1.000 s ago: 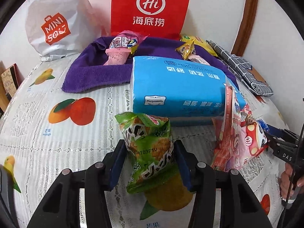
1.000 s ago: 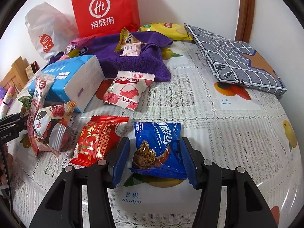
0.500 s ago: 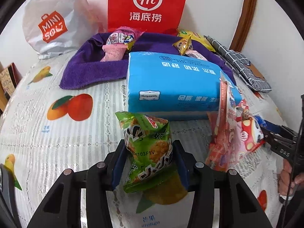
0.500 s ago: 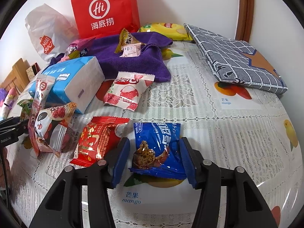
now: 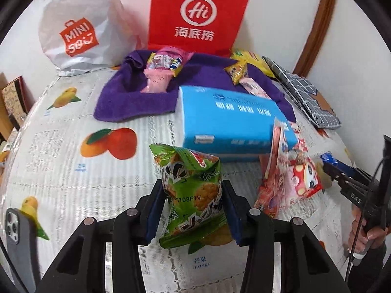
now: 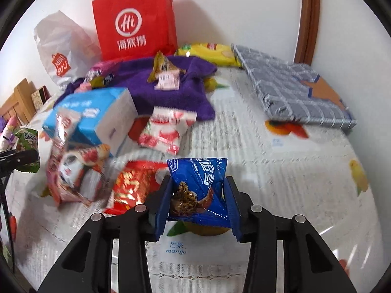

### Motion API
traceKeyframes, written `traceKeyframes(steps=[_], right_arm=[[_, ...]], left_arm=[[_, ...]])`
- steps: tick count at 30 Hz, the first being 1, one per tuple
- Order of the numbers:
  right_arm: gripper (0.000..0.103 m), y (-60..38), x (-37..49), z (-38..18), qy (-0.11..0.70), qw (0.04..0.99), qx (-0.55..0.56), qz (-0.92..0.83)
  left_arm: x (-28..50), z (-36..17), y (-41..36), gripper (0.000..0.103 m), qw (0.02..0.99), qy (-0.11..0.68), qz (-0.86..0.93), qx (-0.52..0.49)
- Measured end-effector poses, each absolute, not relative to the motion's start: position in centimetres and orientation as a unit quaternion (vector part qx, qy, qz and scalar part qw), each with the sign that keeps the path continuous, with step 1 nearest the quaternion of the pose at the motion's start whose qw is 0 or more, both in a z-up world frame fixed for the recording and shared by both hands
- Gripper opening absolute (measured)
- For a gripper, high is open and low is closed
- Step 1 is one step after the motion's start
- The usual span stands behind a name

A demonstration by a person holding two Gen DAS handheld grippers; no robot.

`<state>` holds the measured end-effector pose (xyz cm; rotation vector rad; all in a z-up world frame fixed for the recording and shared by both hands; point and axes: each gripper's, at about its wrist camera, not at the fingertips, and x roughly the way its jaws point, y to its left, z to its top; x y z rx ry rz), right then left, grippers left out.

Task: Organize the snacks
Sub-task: 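Carry both held snack bags up and over onto the purple towel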

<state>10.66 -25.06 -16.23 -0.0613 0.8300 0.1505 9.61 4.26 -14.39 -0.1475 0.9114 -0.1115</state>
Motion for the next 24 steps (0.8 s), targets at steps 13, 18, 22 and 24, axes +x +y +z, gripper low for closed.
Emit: traceKeyframes(steps=[13, 18, 22, 24], right_arm=[[0.042, -22.1, 15.3, -8.5, 0.351, 0.932, -0.03, 0.085], [0.042, -20.7, 17.9, -6.7, 0.341, 0.935, -0.037, 0.087], [0.042, -20.4, 19.8, -5.9, 0.346, 0.934, -0.025, 0.092], [0.042, -19.9, 20.8, -5.4, 0.344, 0.933, -0.022, 0.098]], left_arm=[[13.3, -7.2, 4.5, 0.044, 0.915, 0.394, -0.04, -0.071], [15.1, -4.5, 5.2, 0.044, 0.924, 0.377, -0.027, -0.061], [16.7, -3.4, 6.5, 0.044, 0.927, 0.366, -0.02, -0.078], [17.9, -2.9, 7.0, 0.044, 0.926, 0.366, -0.023, -0.09]])
